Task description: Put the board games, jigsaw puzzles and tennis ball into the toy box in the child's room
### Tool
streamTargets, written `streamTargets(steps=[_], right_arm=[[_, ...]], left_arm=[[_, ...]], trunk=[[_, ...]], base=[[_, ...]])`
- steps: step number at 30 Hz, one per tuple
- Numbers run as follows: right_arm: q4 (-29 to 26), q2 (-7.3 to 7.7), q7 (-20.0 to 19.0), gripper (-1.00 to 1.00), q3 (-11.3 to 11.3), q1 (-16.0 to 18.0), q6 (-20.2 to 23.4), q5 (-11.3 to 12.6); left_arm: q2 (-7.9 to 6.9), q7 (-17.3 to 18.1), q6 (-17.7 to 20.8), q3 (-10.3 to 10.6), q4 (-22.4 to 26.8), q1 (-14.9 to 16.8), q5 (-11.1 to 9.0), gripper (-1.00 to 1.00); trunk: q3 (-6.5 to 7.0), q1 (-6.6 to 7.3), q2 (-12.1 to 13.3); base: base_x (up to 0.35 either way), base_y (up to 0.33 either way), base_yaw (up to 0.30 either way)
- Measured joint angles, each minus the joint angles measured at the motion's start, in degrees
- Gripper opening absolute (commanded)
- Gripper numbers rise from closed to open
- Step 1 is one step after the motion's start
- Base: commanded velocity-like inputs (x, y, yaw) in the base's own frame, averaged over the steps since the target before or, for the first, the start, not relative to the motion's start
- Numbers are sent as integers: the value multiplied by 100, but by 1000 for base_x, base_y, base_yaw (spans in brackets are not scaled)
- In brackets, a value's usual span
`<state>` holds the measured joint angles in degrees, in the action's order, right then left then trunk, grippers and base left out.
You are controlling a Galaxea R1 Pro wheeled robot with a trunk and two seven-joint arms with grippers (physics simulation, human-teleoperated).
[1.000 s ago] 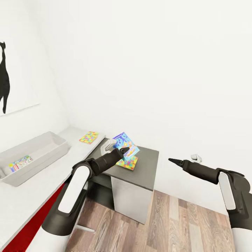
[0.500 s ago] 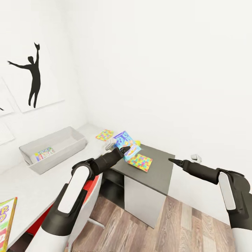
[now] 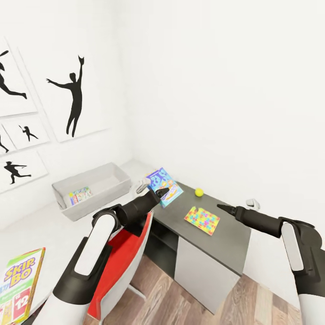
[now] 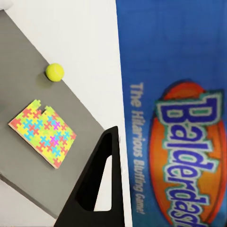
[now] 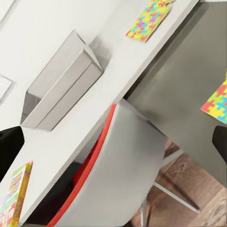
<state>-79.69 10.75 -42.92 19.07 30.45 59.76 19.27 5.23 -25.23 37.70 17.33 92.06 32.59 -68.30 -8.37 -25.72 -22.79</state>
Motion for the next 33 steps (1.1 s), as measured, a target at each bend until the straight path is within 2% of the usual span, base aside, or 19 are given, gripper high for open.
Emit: streamTargets(steps=[26, 33], right_arm=[[0, -12, 9, 100, -6, 0, 0, 0], [-1, -11, 5, 100, -4, -1, 0, 1]], left_arm=[[10, 3, -1, 0, 0, -6, -1, -100], [5, 10, -6, 0, 0, -5, -8, -100]], trunk=[[0, -2, 0], [0, -2, 0]], base=[[39, 0, 296], [7, 0, 179]])
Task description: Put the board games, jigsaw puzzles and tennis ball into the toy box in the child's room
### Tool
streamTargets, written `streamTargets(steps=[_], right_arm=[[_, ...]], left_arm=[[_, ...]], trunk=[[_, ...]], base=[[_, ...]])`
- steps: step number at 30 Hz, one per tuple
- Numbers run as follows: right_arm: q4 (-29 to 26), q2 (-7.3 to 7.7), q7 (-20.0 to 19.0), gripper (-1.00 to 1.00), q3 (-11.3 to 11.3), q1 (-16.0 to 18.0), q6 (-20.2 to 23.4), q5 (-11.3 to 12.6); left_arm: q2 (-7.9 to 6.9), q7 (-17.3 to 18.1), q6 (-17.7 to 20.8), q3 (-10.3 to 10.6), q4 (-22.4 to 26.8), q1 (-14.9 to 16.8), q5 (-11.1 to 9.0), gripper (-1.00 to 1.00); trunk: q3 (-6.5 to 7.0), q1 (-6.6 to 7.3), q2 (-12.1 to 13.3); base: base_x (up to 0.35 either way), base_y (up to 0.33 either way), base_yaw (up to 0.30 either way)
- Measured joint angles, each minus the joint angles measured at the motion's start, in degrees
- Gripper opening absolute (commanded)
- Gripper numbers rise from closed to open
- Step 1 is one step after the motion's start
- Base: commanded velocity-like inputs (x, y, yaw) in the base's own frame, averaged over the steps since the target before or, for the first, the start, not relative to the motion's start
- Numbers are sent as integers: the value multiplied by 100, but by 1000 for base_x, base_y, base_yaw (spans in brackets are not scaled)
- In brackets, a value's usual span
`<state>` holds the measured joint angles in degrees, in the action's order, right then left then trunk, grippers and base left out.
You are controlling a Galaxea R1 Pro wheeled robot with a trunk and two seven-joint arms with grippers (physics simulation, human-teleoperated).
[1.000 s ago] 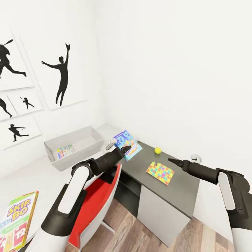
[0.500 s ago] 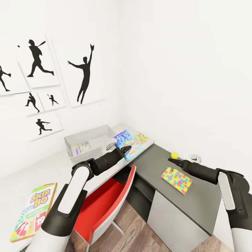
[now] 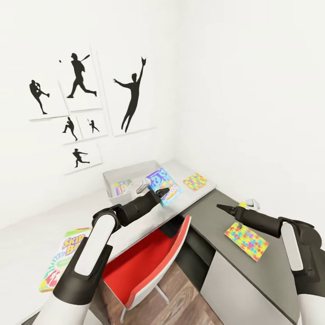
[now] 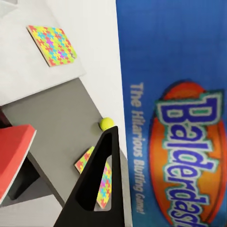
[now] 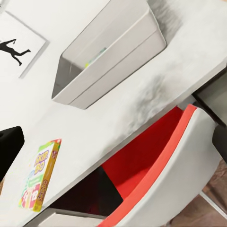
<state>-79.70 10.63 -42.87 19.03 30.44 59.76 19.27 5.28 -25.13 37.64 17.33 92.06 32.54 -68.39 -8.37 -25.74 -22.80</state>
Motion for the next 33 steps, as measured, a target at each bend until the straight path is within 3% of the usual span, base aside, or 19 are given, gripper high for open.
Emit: streamTargets(steps=[21, 33], right_arm=[[0, 12, -5, 100, 5, -1, 0, 0], [14, 27, -18, 100, 5, -1, 0, 2]], left_arm=[[-2, -1, 3, 19, -2, 0, 10, -100], [-1, 1, 0, 18, -1, 1, 2, -100]], trunk=[[0, 2, 0], [0, 0, 0]], base=[[261, 5, 22], [67, 7, 0]])
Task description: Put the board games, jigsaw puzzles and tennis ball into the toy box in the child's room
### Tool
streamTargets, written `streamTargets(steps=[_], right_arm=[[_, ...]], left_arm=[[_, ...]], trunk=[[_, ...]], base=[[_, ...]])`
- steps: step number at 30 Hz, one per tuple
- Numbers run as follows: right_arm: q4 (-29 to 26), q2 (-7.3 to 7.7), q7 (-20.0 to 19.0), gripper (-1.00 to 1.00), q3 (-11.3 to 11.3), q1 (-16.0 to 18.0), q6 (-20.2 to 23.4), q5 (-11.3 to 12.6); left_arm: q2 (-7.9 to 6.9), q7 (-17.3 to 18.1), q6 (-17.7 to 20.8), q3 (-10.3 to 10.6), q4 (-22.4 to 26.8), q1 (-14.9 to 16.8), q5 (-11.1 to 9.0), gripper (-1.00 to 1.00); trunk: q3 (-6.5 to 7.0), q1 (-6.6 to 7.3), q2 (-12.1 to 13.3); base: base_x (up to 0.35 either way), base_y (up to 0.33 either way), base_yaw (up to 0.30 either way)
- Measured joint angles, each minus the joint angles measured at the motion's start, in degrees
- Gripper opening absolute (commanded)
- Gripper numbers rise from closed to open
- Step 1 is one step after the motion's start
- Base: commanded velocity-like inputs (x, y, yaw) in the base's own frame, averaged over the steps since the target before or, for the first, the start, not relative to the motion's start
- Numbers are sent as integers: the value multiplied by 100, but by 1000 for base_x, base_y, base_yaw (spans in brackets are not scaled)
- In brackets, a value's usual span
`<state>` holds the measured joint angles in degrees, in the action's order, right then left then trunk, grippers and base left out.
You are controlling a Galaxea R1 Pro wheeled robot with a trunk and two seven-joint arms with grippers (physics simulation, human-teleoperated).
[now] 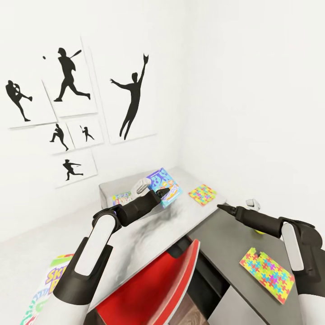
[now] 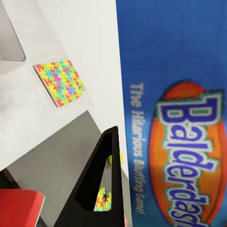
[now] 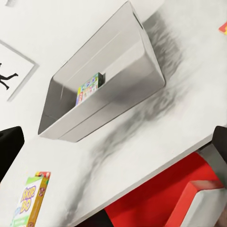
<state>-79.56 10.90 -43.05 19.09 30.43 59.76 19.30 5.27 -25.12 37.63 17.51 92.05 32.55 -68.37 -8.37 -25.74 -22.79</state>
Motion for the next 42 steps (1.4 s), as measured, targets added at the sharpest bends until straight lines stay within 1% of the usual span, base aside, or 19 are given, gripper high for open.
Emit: streamTargets(steps=[11, 26, 37, 42], right_arm=[[-10, 14, -18, 100, 4, 0, 0, 5], [-13, 16, -2, 100, 2, 1, 0, 6], [-14, 17, -4, 100, 14, 0, 0, 7], [-13, 14, -1, 100, 7, 1, 0, 7]], left_arm=[[-2, 11, -5, 4, 0, 0, 1, -100], [-2, 1, 0, 29, 2, -1, 0, -100], [-1, 1, 0, 31, 0, 0, 0, -100], [-2, 1, 0, 29, 1, -1, -2, -100]], trunk=[[0, 2, 0], [24, 0, 0], [28, 0, 0], [28, 0, 0]], base=[[154, -71, 19], [40, -14, 221], [2, -1, 67], [0, -2, 144]])
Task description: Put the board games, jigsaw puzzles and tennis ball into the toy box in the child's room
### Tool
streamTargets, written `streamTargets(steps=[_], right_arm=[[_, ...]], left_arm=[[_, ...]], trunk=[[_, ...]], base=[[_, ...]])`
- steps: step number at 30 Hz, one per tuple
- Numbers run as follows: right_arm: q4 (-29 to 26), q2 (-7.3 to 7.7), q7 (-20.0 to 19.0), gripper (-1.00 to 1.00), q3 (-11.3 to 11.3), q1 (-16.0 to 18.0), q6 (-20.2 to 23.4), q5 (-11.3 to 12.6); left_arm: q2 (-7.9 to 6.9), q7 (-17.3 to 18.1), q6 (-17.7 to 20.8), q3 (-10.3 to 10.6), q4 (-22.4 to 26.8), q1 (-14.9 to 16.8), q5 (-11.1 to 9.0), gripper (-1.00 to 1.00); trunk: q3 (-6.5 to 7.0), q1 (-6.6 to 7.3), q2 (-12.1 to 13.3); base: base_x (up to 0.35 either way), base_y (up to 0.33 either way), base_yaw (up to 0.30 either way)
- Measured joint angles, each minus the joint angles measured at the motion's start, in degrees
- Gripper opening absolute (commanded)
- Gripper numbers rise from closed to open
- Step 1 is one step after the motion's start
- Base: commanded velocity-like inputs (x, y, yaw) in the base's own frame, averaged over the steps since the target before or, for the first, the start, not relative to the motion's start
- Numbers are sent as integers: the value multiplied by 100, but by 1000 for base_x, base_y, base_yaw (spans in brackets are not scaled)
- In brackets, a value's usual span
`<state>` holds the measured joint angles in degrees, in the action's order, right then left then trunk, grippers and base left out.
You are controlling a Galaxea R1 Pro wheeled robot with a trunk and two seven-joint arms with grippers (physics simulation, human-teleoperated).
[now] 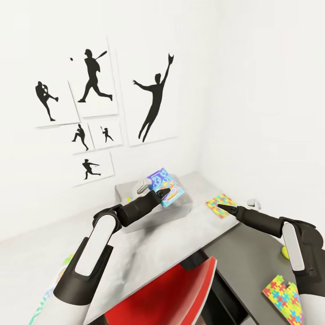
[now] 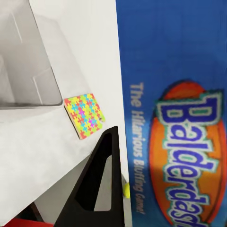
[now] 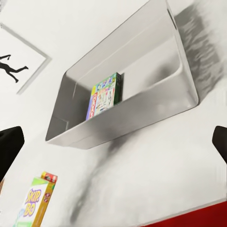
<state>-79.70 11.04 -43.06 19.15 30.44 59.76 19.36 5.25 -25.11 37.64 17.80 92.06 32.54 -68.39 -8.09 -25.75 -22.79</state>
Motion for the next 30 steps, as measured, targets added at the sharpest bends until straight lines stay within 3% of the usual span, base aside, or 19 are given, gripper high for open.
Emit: streamTargets(steps=[16, 30], right_arm=[[-2, -6, -11, 100, -7, -1, 1, -7], [-1, -20, -11, 100, -14, -1, 0, -9]], left_arm=[[0, -1, -8, -20, -1, 0, 2, -100], [0, -4, -6, -19, -1, 0, 2, -100]], trunk=[[0, 0, 0], [0, 0, 0]], base=[[0, -171, 90], [0, -33, 124]])
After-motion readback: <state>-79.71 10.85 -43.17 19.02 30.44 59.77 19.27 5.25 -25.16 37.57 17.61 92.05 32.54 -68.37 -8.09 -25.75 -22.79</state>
